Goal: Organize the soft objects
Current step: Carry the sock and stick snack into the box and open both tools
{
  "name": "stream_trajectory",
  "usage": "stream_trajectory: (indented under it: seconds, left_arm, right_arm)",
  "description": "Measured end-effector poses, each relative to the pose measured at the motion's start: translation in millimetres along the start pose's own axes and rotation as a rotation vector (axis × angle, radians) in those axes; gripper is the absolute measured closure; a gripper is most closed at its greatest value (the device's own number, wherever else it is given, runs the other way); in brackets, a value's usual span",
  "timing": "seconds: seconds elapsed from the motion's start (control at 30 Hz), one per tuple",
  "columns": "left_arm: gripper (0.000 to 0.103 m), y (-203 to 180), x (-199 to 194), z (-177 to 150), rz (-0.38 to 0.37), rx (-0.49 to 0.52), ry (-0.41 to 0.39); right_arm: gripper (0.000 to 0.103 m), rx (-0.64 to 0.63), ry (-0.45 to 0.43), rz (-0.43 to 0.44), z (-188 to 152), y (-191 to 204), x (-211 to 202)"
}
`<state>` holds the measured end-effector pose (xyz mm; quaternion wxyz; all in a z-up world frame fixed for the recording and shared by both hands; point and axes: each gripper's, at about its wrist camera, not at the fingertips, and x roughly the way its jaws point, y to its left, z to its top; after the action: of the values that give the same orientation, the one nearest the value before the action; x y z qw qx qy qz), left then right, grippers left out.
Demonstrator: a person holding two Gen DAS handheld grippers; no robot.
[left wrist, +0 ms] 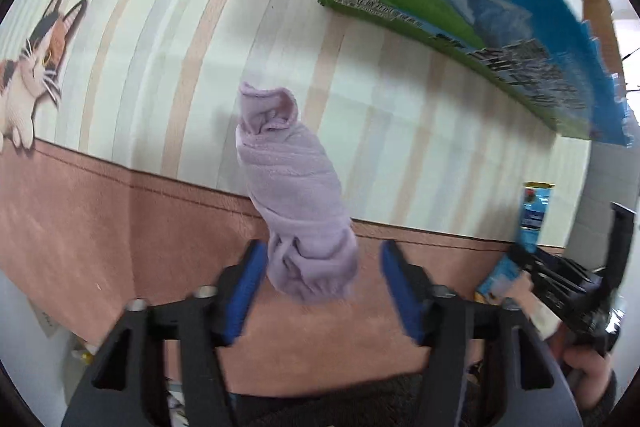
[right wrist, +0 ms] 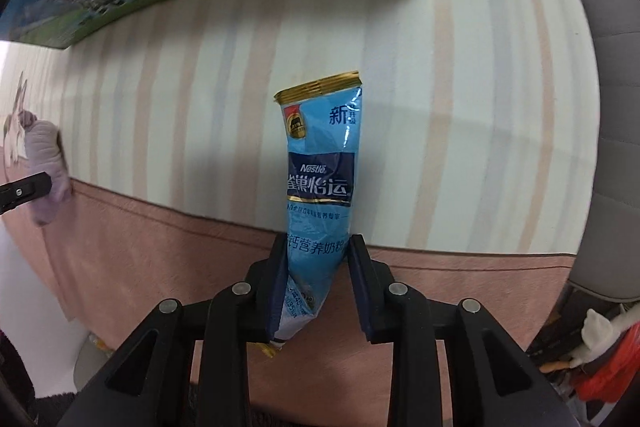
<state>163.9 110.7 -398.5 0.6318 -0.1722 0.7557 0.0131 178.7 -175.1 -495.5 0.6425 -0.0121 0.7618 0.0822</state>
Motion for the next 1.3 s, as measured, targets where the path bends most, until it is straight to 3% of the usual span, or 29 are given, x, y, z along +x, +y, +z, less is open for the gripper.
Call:
stream_trajectory:
  seconds: [0.1,0.23,0.33,0.47,0.53,0.7,0.9,1.1,1.23,1.3]
  left_arm:
    - [0.039,5.4,-2.5,4.6,-0.001,-0.06,0.005]
    - [0.039,27.5,11.3,19.5,-0.01,-0.169,0.026]
    - [0.039,37.7,24.7,48.2,0.02,-0.2,0.06]
    - [0.039,15.3,33.8,53.1,0.162,-0.114,0.038]
    - [0.054,2.2,37.5,50.8,0.22,-0.065,0.028]
    - [0.06,-31.0,49.2,39.9,0.313,0.022,-0.019]
    - [0.062,-55.6,56.1,27.3,0.35,0.078,-0.049]
    - [0.063,-66.8,56.9,25.4,0.337,0.083,-0.05]
    - [0.064,-48.7,28.0,21.9,0.303,0.094,-0.06]
    - [0.064,-54.6,10.2,12.0,0.275,0.107,-0.075]
  right_arm:
    - [0.06,0.023,0.013,0.039,6.9,1.3,2.2]
    - [0.056,0.037,0.012,0.038,28.0,4.5,-1.6]
    - [0.051,0.052,0.014,0.03,34.1,10.1,-1.7]
    - [0.043,0.04,0.028,-0.003,46.0,35.4,3.6]
    - [0.043,0.033,0.027,-0.036,48.2,47.9,5.8]
    - [0.043,0.024,-0.003,-0.088,45.5,66.2,9.6]
    - [0.046,0.021,-0.021,-0.09,30.7,73.8,5.1]
    - [0.071,-0.011,-0.037,-0.097,19.7,85.3,-3.1]
    - [0.075,-0.038,-0.039,-0.09,15.2,95.0,-4.9]
    - [0.076,-0.041,-0.036,-0.045,14.3,100.0,-6.3]
